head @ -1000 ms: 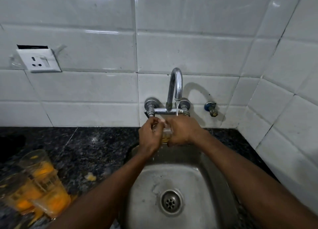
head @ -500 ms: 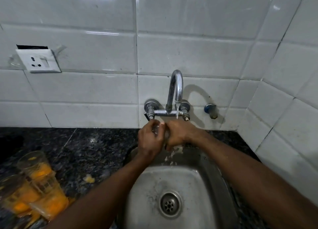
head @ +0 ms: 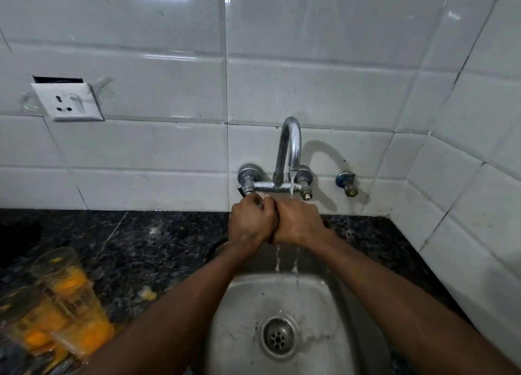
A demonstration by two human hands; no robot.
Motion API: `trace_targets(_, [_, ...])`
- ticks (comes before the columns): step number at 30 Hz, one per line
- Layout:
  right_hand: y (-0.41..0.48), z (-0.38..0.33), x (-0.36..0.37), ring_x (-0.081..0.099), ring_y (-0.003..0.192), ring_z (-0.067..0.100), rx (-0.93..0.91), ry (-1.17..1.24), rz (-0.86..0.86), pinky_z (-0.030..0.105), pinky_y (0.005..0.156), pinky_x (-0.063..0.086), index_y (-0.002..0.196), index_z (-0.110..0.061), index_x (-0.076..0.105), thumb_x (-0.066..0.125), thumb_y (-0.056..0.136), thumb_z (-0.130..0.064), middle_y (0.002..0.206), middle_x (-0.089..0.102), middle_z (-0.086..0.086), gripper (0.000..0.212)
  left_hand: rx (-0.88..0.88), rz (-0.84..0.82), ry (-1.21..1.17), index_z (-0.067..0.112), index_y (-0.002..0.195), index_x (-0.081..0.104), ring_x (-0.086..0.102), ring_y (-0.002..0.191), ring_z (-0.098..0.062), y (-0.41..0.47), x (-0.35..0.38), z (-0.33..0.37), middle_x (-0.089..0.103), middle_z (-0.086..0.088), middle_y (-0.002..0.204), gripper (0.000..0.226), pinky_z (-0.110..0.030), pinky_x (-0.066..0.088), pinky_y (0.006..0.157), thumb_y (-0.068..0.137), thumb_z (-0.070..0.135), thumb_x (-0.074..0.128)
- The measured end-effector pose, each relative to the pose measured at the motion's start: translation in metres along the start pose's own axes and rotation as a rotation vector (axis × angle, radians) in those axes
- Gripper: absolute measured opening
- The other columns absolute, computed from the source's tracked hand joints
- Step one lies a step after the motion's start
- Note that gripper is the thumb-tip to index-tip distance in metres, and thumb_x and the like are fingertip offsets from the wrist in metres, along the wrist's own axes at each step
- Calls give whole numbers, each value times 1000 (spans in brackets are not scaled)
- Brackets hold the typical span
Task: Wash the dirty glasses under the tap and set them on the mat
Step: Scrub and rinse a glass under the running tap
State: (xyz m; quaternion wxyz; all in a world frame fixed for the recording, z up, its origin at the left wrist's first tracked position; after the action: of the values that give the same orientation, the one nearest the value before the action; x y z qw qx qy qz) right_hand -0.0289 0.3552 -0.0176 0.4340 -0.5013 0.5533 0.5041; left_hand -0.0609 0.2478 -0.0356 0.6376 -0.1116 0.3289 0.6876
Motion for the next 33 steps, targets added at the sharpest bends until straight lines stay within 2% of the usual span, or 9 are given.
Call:
trace_targets(2, [1,4,5,67,88,18,-29,134,-89,37,80,57,115,-29,54,82,60,-43,98,69,-5,64,89,6,-21,15,91,65,64,78,-23,-3,-1,-1,69,-5,85,42,-31,49,71,90,51,43])
trace_targets(6, [-2,12,4,70,83,12,-59,527,-381,34,80,58,92,-26,68,85,60,-14,90,73,-3,38,615,-9,-144,12,89,67,58,73,-16,-14,-14,13,65,-2,84,30,-27,46,64,88,37,51])
trace_targets(8, [-3,10,5,69,82,15,15,484,-324,40,78,59,93,-26,68,84,57,-23,88,72,-2,39,442,-38,-62,12,76,67,60,68,-23,-3,-5,11,67,-6,76,35,-30,47,62,85,38,45])
trace_targets(11, [-5,4,5,65,89,18,45,54,-50,34,77,54,121,-30,52,82,54,-46,101,68,-6,75,40,-59,72,14,68,61,61,67,-25,8,3,7,68,-9,74,38,-29,46,61,88,41,42])
trace_targets(17, [-10,16,5,69,87,14,-9,617,-382,27,75,57,106,-20,64,86,61,-12,95,71,-3,51,592,-24,-97,10,89,68,57,70,-14,-14,-9,13,66,-4,82,35,-26,44,64,91,38,46])
trace_targets(22, [-7,6,2,66,94,21,-30,-107,34,34,80,54,127,-25,48,81,60,-44,108,68,-4,77,4,-90,15,11,74,64,58,65,-19,6,10,4,71,-12,81,38,-26,37,62,97,32,42])
trace_targets(27, [-13,13,-3,69,89,17,9,577,-325,34,81,58,101,-24,62,85,64,-15,97,71,-2,45,563,0,-146,12,94,69,60,75,-13,-15,-5,14,68,-2,87,30,-24,44,67,93,36,51])
trace_targets(29, [-17,10,-2,69,89,17,67,478,-295,36,82,59,103,-25,62,85,63,-22,100,71,0,46,419,-84,-45,14,86,69,61,71,-16,-5,1,17,69,-3,82,35,-26,43,65,91,40,45])
trace_targets(33, [-15,4,-5,68,91,18,55,14,70,39,90,53,120,-29,53,74,67,-53,100,70,-6,62,100,-89,74,15,80,62,56,72,-23,2,5,19,67,-9,83,32,-28,38,68,97,36,45])
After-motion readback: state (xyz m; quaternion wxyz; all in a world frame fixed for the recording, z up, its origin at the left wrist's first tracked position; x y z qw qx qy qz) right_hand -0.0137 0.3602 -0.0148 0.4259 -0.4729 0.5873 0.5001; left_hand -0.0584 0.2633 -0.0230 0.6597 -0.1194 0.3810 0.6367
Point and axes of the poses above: each hand's wrist, its own y-axis towards the middle knuckle, its own x-axis out of the palm, z = x × y, the point moved 5 cm from there along y, towards the middle knuckle
